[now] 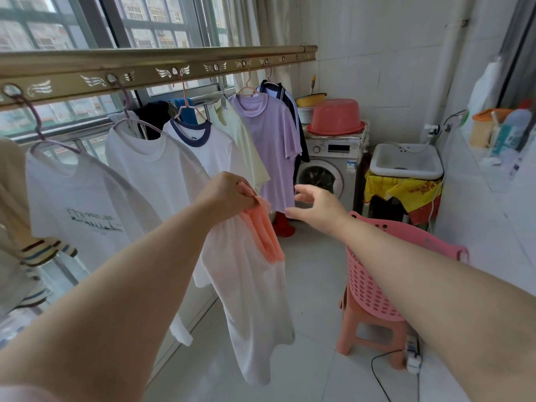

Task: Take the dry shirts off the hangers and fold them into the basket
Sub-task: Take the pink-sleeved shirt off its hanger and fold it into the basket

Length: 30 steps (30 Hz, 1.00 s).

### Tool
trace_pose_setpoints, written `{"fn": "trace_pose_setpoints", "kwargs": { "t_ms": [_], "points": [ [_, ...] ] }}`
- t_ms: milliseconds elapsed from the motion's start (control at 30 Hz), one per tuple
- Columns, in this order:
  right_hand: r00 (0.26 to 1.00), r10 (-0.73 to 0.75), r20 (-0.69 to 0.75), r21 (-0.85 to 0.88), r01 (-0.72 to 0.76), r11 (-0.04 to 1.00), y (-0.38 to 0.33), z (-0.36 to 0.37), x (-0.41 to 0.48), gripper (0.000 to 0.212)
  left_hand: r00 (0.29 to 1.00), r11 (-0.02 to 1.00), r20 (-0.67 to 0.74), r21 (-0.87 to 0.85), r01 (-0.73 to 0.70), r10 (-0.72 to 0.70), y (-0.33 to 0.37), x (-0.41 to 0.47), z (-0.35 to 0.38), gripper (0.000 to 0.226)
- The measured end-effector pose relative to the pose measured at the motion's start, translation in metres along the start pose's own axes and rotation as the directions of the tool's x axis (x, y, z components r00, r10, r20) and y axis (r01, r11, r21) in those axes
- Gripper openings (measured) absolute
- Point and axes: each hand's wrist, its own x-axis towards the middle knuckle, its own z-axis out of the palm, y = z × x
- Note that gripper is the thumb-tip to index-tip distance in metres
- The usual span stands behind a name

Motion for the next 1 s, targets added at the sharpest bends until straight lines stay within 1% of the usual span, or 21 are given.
{"fn": "trace_pose_setpoints", "kwargs": {
  "t_ms": [67, 100, 133, 167, 233, 267, 300, 367, 433, 500, 567, 633, 667, 733, 767, 800, 867, 900, 933, 967, 1000],
  "points": [
    [0.988, -0.044, 0.145, 0.069, 0.035, 0.997, -0.020, 0.009, -0.001, 0.092, 0.998, 1.000, 0.051, 0.003, -0.022, 0.022, 0.005, -0.001, 0.003, 0.011],
    [0.981, -0.059, 0.183, 0.086, 0.043, 0.995, -0.028, 0.014, -0.001, 0.097, 0.996, 0.999, 0.083, 0.002, -0.034, 0.034, 0.009, -0.002, 0.004, 0.009],
    [0.978, -0.081, 0.190, 0.091, 0.064, 0.994, -0.035, 0.018, -0.001, 0.095, 0.993, 0.999, 0.112, 0.000, -0.044, 0.043, 0.012, -0.004, 0.006, 0.006],
    [0.979, -0.106, 0.172, 0.079, 0.093, 0.992, -0.041, 0.021, -0.001, 0.085, 0.989, 0.999, 0.138, -0.007, -0.050, 0.050, 0.016, -0.006, 0.008, 0.005],
    [0.981, -0.140, 0.131, 0.012, 0.139, 0.990, -0.048, 0.023, -0.001, 0.050, 0.980, 0.997, 0.188, -0.051, -0.054, 0.063, 0.019, -0.007, 0.005, 0.009],
    [0.981, -0.143, 0.128, -0.015, 0.146, 0.989, -0.048, 0.022, 0.000, 0.035, 0.976, 0.997, 0.211, -0.068, -0.048, 0.061, 0.018, -0.007, 0.001, 0.011],
    [0.982, -0.137, 0.130, -0.032, 0.142, 0.989, -0.046, 0.019, 0.001, 0.025, 0.972, 0.997, 0.227, -0.065, -0.043, 0.057, 0.017, -0.007, -0.004, 0.011],
    [0.988, -0.094, 0.124, -0.069, 0.103, 0.992, -0.035, 0.010, 0.006, 0.016, 0.971, 0.998, 0.235, 0.039, -0.054, 0.044, 0.007, -0.004, -0.015, 0.023],
    [0.989, -0.031, 0.147, -0.164, 0.055, 0.985, -0.021, 0.000, 0.009, 0.009, 0.982, 0.987, 0.191, 0.157, -0.044, 0.013, -0.005, -0.003, -0.023, 0.032],
    [0.972, 0.026, 0.232, -0.231, 0.029, 0.972, -0.009, -0.006, 0.007, 0.005, 0.993, 0.985, 0.118, 0.172, -0.023, 0.003, -0.012, -0.002, -0.028, 0.026],
    [0.946, 0.040, 0.320, -0.230, 0.036, 0.973, -0.004, -0.004, 0.000, 0.008, 0.997, 0.988, 0.077, 0.153, -0.023, 0.011, -0.013, 0.000, -0.029, 0.018],
    [0.925, 0.025, 0.380, -0.166, 0.042, 0.985, -0.003, 0.003, -0.007, 0.014, 0.996, 0.991, 0.084, 0.125, -0.040, 0.029, -0.009, 0.002, -0.026, 0.016],
    [0.923, 0.014, 0.385, -0.118, 0.035, 0.992, -0.005, 0.008, -0.010, 0.014, 0.995, 0.992, 0.087, 0.111, -0.052, 0.043, -0.006, 0.002, -0.023, 0.015],
    [0.938, 0.011, 0.348, -0.031, -0.001, 1.000, -0.010, 0.015, -0.012, 0.014, 0.995, 0.994, 0.078, 0.083, -0.075, 0.068, -0.001, 0.005, -0.017, 0.011],
    [0.941, 0.017, 0.339, -0.001, -0.018, 1.000, -0.012, 0.016, -0.012, 0.017, 0.995, 0.994, 0.071, 0.079, -0.082, 0.076, 0.001, 0.005, -0.014, 0.009],
    [0.933, 0.025, 0.359, 0.018, -0.034, 0.999, -0.013, 0.016, -0.012, 0.022, 0.994, 0.992, 0.063, 0.084, -0.089, 0.084, 0.004, 0.006, -0.011, 0.009],
    [0.886, 0.035, 0.463, 0.055, -0.068, 0.996, -0.016, 0.014, -0.013, 0.033, 0.992, 0.989, 0.054, 0.088, -0.121, 0.116, 0.008, 0.007, -0.009, 0.008],
    [0.874, 0.032, 0.485, 0.070, -0.075, 0.995, -0.017, 0.013, -0.013, 0.038, 0.989, 0.988, 0.061, 0.067, -0.142, 0.138, 0.010, 0.006, -0.009, 0.009],
    [0.886, 0.024, 0.463, 0.102, -0.080, 0.992, -0.018, 0.012, -0.012, 0.040, 0.984, 0.986, 0.079, 0.032, -0.164, 0.161, 0.012, 0.005, -0.010, 0.011],
    [0.923, 0.004, 0.384, 0.144, -0.065, 0.987, -0.018, 0.011, -0.010, 0.039, 0.977, 0.984, 0.112, -0.007, -0.180, 0.180, 0.014, 0.003, -0.010, 0.011],
    [0.961, -0.014, 0.276, 0.172, -0.035, 0.984, -0.017, 0.011, -0.007, 0.033, 0.968, 0.980, 0.154, -0.042, -0.193, 0.197, 0.017, 0.000, -0.010, 0.011]
  ]
}}
